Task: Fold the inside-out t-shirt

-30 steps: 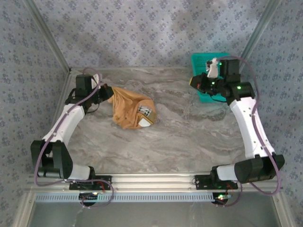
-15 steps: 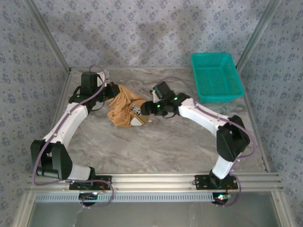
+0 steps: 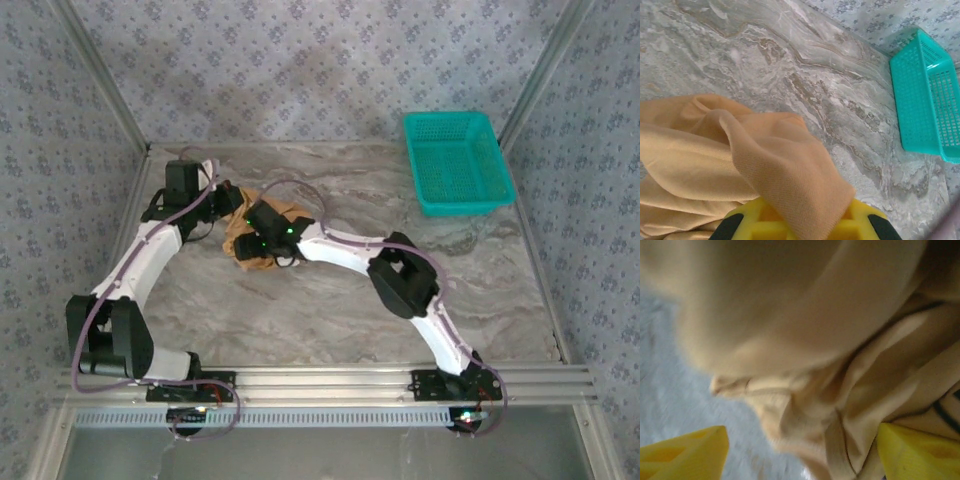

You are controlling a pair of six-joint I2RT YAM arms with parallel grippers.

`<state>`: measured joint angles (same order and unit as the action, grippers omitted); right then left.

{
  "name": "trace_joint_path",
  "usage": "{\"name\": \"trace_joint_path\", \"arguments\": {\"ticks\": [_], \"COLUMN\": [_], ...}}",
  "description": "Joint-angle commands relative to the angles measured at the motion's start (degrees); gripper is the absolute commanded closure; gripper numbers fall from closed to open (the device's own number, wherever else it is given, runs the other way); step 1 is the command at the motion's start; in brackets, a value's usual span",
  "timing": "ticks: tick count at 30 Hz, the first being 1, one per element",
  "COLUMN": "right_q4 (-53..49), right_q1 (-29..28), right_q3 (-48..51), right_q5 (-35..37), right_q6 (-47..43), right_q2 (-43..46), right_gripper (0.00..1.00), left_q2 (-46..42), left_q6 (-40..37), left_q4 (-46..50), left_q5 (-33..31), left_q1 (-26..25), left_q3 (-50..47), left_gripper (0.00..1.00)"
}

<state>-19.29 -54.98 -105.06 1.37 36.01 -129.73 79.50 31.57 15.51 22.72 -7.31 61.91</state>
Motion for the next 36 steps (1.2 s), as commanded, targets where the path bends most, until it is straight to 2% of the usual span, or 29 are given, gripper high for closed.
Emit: {"name": "trace_joint_path", "arguments": {"ticks": [1,4,5,6,10,13,17,19,22,25,27,30,33,36], "right_q4": [-9.66,-9.48,-10.09,-11.28,-13.3,-13.31,-14.85,-14.9,-13.7,-14.44,-14.61,-14.75,-14.04,-14.63], "right_q1": [1.14,2.48,2.69,2.93,4.55,5.94,9.88,13.05,20.8,29.99,34.96,38.91,40.28,40.58], "right_q3": [-9.14,-10.37,-10.22,-9.81,-5.07,1.79,10.26,15.83,25.04,31.38,34.4,36.24,38.48,36.24], "right_q5": [6.94,6.89,6.83,6.24,4.17,1.05,-8.53,-12.54,-17.39,-18.71,-19.67,-20.43,-17.31,-12.44], "right_q6": [5.27,5.7,5.45,4.68,0.72,-2.59,-4.63,-3.41,-0.58,1.02,1.17,0.5,-2.0,-3.5], "right_q2": [-6.49,-6.54,-5.65,-4.26,4.32,14.17,28.04,35.27,46.17,53.92,55.87,54.45,49.73,42.08], "right_gripper": [0.43,0.86,0.96,1.0,1.0,1.0,1.0,1.0,1.0,1.0,1.0,1.0,1.0,1.0], "left_q2": [-2.3,-3.03,-3.19,-3.31,-4.02,-4.81,-6.24,-7.59,-9.98,-11.91,-12.65,-12.32,-8.79,-1.78], "left_q6": [0.57,0.51,0.42,0.33,0.28,0.24,-0.58,-1.34,-2.55,-2.6,-1.77,-1.9,-1.72,-1.75], "left_q4": [1.48,2.09,2.28,2.49,2.84,2.97,5.56,7.07,9.5,11.32,11.5,11.13,9.23,5.24], "left_q5": [0.29,0.67,0.83,0.91,1.53,1.44,1.04,0.51,0.02,1.39,3.34,3.46,2.91,1.37], "left_q1": [1.51,2.85,3.15,3.49,4.45,4.52,4.45,4.42,4.46,4.42,3.99,1.04,-4.01,-10.29], "left_q3": [-0.25,-0.26,-0.21,-0.21,-0.12,0.34,2.2,3.03,4.26,5.83,6.67,6.85,4.52,1.3], "left_gripper": [1.0,1.0,1.0,1.0,1.0,1.0,1.0,1.0,1.0,1.0,1.0,1.0,1.0,1.0]}}
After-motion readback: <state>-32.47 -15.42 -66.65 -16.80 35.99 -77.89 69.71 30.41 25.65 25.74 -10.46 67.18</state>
